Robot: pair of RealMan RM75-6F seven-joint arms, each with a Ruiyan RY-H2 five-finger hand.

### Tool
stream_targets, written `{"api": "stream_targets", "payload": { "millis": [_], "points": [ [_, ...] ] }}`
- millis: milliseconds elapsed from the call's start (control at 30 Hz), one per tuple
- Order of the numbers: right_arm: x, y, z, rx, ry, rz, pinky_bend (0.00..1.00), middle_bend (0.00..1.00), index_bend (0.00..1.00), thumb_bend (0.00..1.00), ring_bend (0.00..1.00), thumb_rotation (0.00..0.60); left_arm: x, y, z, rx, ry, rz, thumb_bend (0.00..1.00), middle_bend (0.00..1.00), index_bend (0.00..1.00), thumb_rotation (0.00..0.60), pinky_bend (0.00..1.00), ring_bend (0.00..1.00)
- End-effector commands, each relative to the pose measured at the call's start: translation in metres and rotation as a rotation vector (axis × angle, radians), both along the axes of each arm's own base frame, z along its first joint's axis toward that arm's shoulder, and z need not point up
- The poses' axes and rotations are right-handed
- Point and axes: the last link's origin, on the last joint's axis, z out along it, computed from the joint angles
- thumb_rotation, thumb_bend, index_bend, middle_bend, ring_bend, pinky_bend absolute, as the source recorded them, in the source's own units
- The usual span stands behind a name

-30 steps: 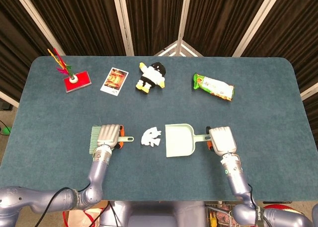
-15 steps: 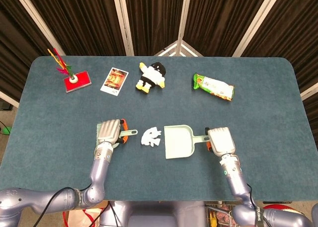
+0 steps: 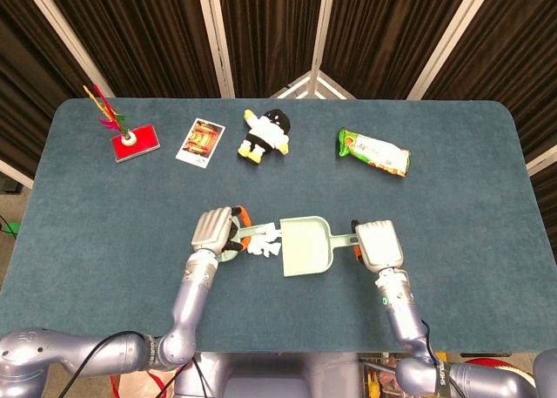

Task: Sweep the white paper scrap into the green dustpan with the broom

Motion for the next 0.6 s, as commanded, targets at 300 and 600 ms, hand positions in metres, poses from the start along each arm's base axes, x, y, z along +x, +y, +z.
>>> {"api": "stream_targets", "payload": {
  "millis": [300, 600],
  "points": [
    [-0.002, -0.016, 0.005, -0.042, 0.013, -0.016, 0.72, 0.81, 0.66, 0.49, 0.82, 0.6, 0.031, 0.005, -0.014, -0.006, -0.094, -0.014, 0.6, 1.0, 0.75, 0.6, 1.0, 0.98],
    [-0.007, -0.015, 0.01, -0.051, 0.018, -0.021, 0.72, 0.81, 0.66, 0.49, 0.82, 0.6, 0.074, 0.009, -0.034, -0.003, -0.202, -0.066, 0.6, 1.0, 0.75, 0.6, 1.0, 0.98]
  ]
}}
